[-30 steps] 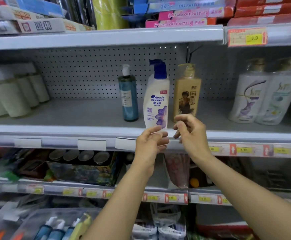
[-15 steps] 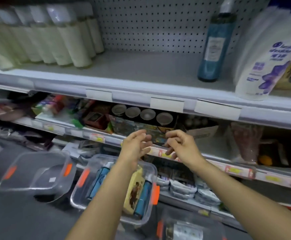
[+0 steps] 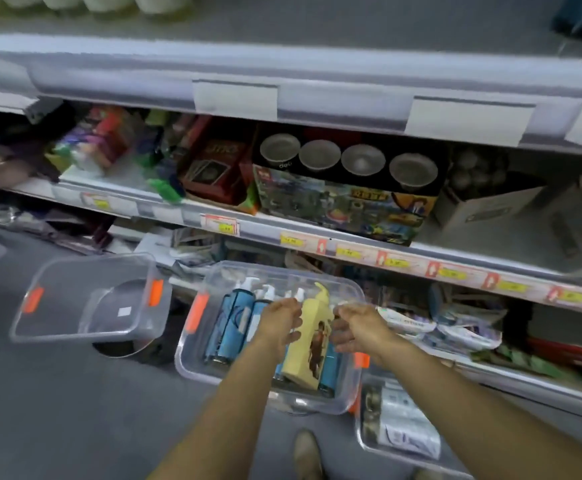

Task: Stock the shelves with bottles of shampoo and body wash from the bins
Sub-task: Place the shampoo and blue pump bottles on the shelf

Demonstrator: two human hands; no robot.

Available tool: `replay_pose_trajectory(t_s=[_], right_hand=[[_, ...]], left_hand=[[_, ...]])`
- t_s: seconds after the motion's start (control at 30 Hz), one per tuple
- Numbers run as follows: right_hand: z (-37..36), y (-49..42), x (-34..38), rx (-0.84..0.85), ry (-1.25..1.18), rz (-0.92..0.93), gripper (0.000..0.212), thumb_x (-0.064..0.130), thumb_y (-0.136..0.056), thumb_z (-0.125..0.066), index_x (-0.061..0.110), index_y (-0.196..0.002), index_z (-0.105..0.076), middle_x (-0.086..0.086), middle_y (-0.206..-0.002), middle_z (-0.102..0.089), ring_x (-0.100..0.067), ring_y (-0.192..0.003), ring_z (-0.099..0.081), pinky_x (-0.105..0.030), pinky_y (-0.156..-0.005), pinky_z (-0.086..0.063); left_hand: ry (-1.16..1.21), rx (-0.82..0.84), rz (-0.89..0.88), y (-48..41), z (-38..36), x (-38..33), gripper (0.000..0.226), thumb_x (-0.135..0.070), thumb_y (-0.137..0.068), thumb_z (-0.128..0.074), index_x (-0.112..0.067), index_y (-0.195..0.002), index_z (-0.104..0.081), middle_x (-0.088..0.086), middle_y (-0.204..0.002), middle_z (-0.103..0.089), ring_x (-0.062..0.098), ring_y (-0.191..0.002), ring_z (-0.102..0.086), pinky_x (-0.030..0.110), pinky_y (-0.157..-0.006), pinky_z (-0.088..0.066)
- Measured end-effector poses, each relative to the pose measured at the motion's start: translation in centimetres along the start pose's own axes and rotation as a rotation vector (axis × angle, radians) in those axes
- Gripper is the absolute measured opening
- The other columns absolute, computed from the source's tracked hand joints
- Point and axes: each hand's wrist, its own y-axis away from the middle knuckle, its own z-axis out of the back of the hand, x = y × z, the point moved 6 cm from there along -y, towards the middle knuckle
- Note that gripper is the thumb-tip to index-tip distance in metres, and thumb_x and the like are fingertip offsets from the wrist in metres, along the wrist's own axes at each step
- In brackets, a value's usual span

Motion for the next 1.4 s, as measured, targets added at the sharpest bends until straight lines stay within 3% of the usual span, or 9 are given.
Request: replay_pose_trajectory(t_s=[0.13,0.27,0.4,0.67,0.77,0.93,1.03,1.17,1.4], right_hand=[[-1.1,-2.8,-3.5,-0.023,-0.078,-0.148,0.025,0.028,-0.106,-0.040,0.016,-0.092,-0.057,-0.008,-0.091,-0.062,-0.030,-0.091,-0.065,-0.040,-0.073,-0.056],[-1.9,-5.0,-6.7,-0.035,-0.163,-0.254,0.041,0.049,-0.103,-0.038,0.016,-0.119,-0.057,-0.009,-0.115,-0.061,-0.030,-0.113,-0.057,-0.047,-0.103,-0.047],[-2.7,-7.1,-8.8,-0.049,-0.223,-0.302,0.071,0.068,-0.093,-0.039,0.016,-0.139,-0.050,-0.009,-0.140,-0.054,-0.030,-0.128,-0.051,-0.045,-0.103,-0.047],[-4.0,-7.9,-9.9,-0.070,-0.322,-0.335,0.062,0.063,-0.097,-0.034,0.011,-0.111,-0.064,-0.016,-0.105,-0.069,-0.031,-0.091,-0.065,-0.042,-0.076,-0.056],[-3.6,-8.0,-10.5,-0.048,-0.373,-0.352,0.058,0.058,-0.100,-0.033,0.010,-0.108,-0.065,-0.015,-0.101,-0.069,-0.030,-0.088,-0.064,-0.040,-0.071,-0.054],[-2.9,-6.8,-11.1,-0.067,-0.440,-0.334,0.034,0.032,-0.105,-0.041,0.008,-0.106,-0.066,-0.012,-0.099,-0.071,-0.026,-0.096,-0.064,-0.044,-0.090,-0.052],[-2.3,-5.5,-10.2,-0.039,-0.400,-0.300,0.023,0.019,-0.104,-0.044,0.011,-0.091,-0.062,-0.006,-0.083,-0.064,-0.018,-0.080,-0.058,-0.033,-0.074,-0.046],[-1.7,-3.4,-6.9,-0.001,-0.172,-0.175,0.026,0.027,-0.104,-0.046,0.014,-0.091,-0.064,-0.005,-0.086,-0.066,-0.017,-0.082,-0.058,-0.030,-0.075,-0.042],[3.2,1.5,-1.6,0.070,0.051,-0.024,0.036,0.038,-0.098,-0.056,0.006,-0.109,-0.070,-0.014,-0.107,-0.073,-0.022,-0.090,-0.059,-0.033,-0.074,-0.041]], left_hand=[[-0.208,-0.088,0.035,-3.5,0.8,2.7,0.008,-0.009,-0.098,-0.058,-0.013,-0.105,-0.058,0.012,-0.107,-0.052,0.022,-0.086,-0.050,0.027,-0.074,-0.041],[-0.384,-0.050,0.044,-6.0,0.3,5.2,0.055,-0.025,-0.096,-0.064,-0.011,-0.145,-0.043,0.013,-0.142,-0.050,0.030,-0.124,-0.051,0.032,-0.099,-0.042],[-0.582,-0.045,-0.019,-8.0,-0.9,5.4,0.060,-0.041,-0.091,-0.064,-0.011,-0.140,-0.048,0.011,-0.139,-0.053,0.029,-0.124,-0.053,0.034,-0.102,-0.045],[-1.062,-0.093,-0.179,-9.4,-1.2,4.9,0.061,-0.055,-0.075,-0.077,-0.013,-0.117,-0.060,0.006,-0.116,-0.066,0.025,-0.110,-0.062,0.033,-0.087,-0.049],[-1.018,-0.071,-0.123,-9.6,-0.7,4.6,0.063,-0.056,-0.065,-0.084,-0.012,-0.106,-0.066,0.006,-0.104,-0.070,0.023,-0.098,-0.067,0.032,-0.079,-0.053],[-0.818,-0.006,-0.029,-9.0,0.5,5.2,0.051,-0.050,-0.058,-0.087,-0.017,-0.094,-0.072,-0.001,-0.090,-0.074,0.017,-0.084,-0.069,0.029,-0.074,-0.055],[-0.505,0.020,0.038,-8.1,2.5,6.1,0.072,-0.043,-0.043,-0.094,-0.011,-0.104,-0.072,0.004,-0.093,-0.077,0.021,-0.087,-0.073,0.039,-0.085,-0.060],[-0.236,0.118,0.050,-5.0,3.4,5.5,0.039,-0.013,-0.077,-0.084,0.000,-0.110,-0.069,0.018,-0.101,-0.075,0.026,-0.090,-0.073,0.041,-0.081,-0.060],[-0.204,0.308,-0.067,1.4,0.2,2.2,0.031,-0.017,-0.085,-0.076,0.001,-0.109,-0.071,0.014,-0.098,-0.076,0.023,-0.088,-0.073,0.031,-0.075,-0.058]])
